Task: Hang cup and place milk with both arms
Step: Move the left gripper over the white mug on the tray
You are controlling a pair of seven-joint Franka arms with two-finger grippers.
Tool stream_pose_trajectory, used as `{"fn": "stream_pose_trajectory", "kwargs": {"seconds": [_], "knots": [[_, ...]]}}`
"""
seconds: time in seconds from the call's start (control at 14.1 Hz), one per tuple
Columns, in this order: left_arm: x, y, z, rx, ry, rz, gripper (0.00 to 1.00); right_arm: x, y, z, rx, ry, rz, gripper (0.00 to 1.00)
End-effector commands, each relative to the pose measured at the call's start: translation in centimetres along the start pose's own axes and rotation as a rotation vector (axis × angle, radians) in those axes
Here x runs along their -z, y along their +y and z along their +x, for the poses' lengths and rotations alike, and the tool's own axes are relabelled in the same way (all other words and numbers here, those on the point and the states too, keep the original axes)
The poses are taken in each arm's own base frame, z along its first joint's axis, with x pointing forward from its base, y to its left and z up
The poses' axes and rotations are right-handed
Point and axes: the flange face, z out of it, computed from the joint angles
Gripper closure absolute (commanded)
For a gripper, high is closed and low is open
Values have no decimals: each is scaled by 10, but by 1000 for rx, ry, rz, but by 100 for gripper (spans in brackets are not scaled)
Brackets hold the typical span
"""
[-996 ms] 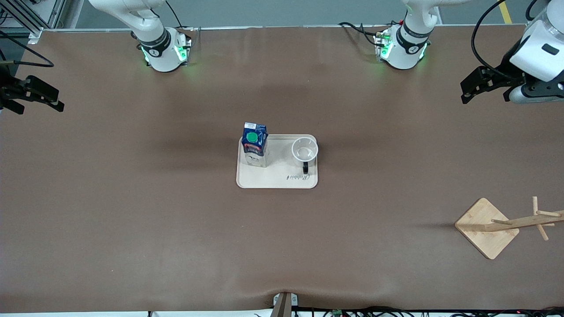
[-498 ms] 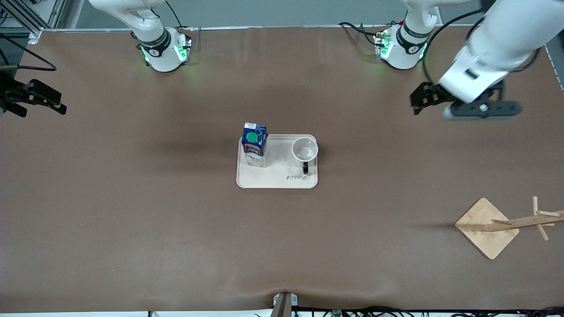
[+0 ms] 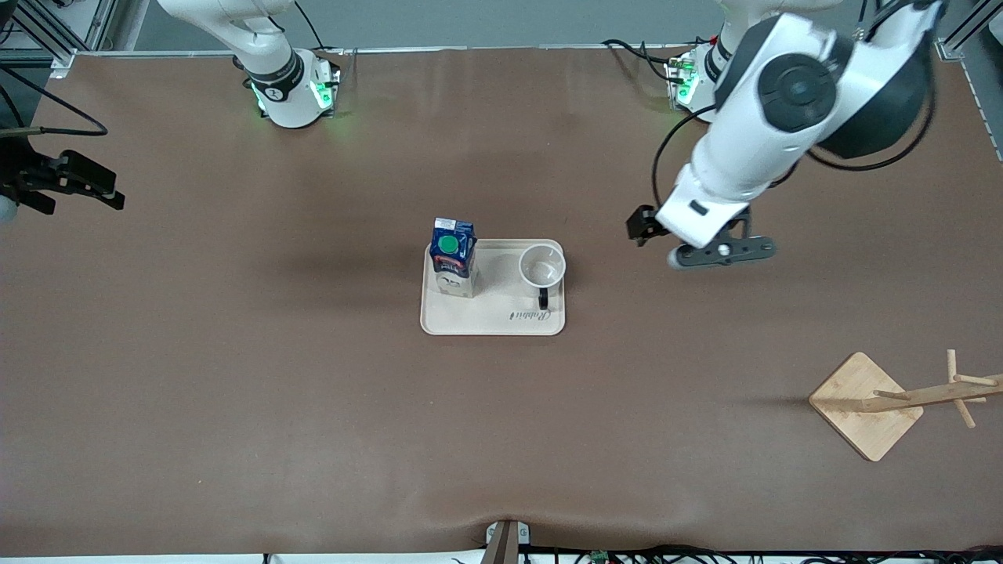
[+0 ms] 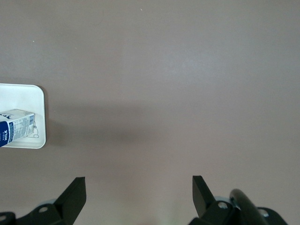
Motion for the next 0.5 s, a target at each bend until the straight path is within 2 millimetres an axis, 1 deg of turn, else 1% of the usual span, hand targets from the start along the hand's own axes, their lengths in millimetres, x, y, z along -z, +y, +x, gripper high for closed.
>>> {"fn": "stream_pose_trajectory", "kwargs": {"seconds": [0.0, 0.14, 0.21, 0.28, 0.36, 0.43], "knots": [[-43, 23, -12, 39, 6, 9, 0, 3, 0, 3, 11, 3, -7, 0], [-59, 32, -15, 30, 16, 54, 0, 0, -2, 5, 14, -3, -7, 0], [-61, 32, -14, 34, 17, 59, 0, -5, -2, 8, 18, -12, -7, 0], [-60, 32, -13, 34, 18, 58, 0, -13, -6, 13, 27, -28, -8, 0], [-59, 29, -12, 37, 20, 57, 0, -18, -12, 16, 39, -37, -9, 0], [-59, 31, -13, 36, 19, 57, 0, -23, -14, 19, 40, -45, -9, 0]]}}
